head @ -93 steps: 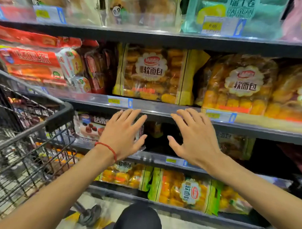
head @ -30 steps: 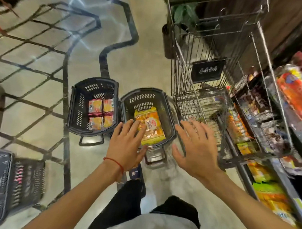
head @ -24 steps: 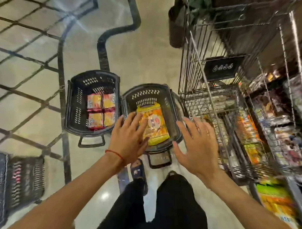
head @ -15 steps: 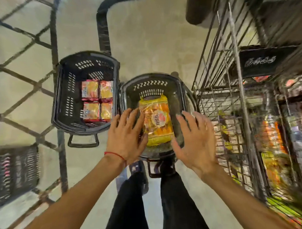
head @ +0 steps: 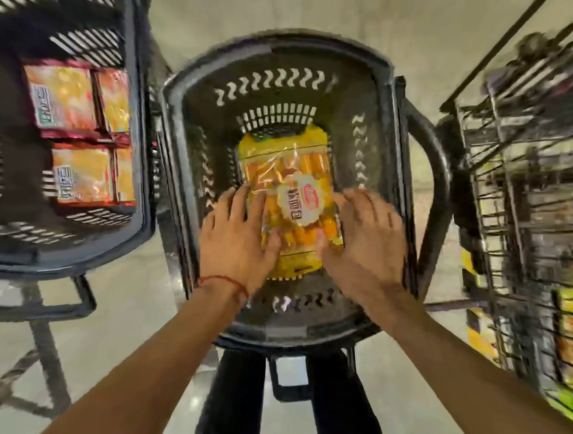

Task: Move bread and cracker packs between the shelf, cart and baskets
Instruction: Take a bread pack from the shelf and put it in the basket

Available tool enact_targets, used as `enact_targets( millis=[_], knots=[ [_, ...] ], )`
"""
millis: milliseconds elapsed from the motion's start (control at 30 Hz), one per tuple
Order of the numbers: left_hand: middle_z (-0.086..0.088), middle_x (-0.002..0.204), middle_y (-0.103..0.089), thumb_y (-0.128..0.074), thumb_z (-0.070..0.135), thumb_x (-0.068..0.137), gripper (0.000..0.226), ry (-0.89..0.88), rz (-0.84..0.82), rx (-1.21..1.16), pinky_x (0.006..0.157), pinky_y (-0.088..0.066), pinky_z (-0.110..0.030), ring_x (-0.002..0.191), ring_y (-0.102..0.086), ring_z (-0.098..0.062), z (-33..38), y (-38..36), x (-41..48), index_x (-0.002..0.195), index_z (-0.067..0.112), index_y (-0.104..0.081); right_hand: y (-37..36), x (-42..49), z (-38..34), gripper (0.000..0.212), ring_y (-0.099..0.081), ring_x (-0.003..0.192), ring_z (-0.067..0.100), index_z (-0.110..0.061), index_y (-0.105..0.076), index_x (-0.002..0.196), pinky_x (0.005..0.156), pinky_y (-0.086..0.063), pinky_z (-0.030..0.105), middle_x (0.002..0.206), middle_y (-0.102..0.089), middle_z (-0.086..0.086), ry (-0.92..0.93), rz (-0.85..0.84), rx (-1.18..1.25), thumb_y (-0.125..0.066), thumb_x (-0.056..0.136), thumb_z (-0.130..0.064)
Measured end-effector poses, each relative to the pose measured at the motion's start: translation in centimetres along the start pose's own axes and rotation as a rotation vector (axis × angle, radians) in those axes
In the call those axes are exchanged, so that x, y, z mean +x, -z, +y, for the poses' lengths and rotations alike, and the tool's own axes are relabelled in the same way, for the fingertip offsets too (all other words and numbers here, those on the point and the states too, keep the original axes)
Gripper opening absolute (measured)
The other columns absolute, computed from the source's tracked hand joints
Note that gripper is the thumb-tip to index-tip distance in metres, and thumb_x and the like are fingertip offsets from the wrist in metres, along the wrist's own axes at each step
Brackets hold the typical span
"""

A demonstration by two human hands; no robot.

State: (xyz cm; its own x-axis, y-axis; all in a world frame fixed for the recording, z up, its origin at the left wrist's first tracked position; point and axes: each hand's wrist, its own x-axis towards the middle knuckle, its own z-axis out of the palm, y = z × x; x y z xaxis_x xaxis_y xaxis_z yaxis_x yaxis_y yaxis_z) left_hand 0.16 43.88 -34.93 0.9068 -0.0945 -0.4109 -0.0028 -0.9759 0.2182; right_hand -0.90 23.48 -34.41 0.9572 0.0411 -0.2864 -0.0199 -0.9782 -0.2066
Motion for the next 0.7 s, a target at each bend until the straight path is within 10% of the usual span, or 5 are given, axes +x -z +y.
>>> enact_targets(
  millis=[333, 533, 700],
  knots=[
    [-0.01, 0.164, -0.02, -0.069, 0.04, 0.091, 0.096, 0.386, -0.159, -0.568, 0.117, -0.029, -0.036, 0.145, -0.032, -0.032, -2.2, -15.5, 7.9, 0.161, 0.011, -0.01, -16.2, 6.4, 2.4, 0.095, -0.019, 0.156, 0.031, -0.009, -0.015, 0.164, 0.126, -0.018, 0.039, 0.17, -0.019, 0.016, -0.366, -0.237, 0.439, -0.07, 0.096, -0.044],
    [-0.003, 0.149, -0.05, -0.084, 0.05, 0.073, 0.107, 0.615, -0.129, -0.881, 0.117, -0.036, -0.05, 0.136, -0.049, -0.024, -2.6, -17.9, 8.6, 0.153, 0.02, -0.02, -18.3, 7.4, 3.1, 0.104, -0.034, 0.152, 0.025, -0.018, -0.018, 0.164, 0.124, -0.034, 0.048, 0.165, -0.032, 0.006, -0.472, -0.235, 0.635, -0.083, 0.085, -0.038],
    [0.006, 0.125, -0.062, -0.086, 0.054, 0.062, 0.072, 0.671, -0.061, -0.92, 0.104, -0.049, -0.052, 0.119, -0.061, -0.02, -2.9, -16.2, 7.5, 0.118, 0.044, -0.041, -15.6, 7.1, 3.0, 0.08, -0.051, 0.138, 0.017, -0.03, -0.039, 0.153, 0.115, -0.047, 0.047, 0.151, -0.049, -0.004, -0.496, -0.23, 0.71, -0.083, 0.086, -0.033]
  ],
)
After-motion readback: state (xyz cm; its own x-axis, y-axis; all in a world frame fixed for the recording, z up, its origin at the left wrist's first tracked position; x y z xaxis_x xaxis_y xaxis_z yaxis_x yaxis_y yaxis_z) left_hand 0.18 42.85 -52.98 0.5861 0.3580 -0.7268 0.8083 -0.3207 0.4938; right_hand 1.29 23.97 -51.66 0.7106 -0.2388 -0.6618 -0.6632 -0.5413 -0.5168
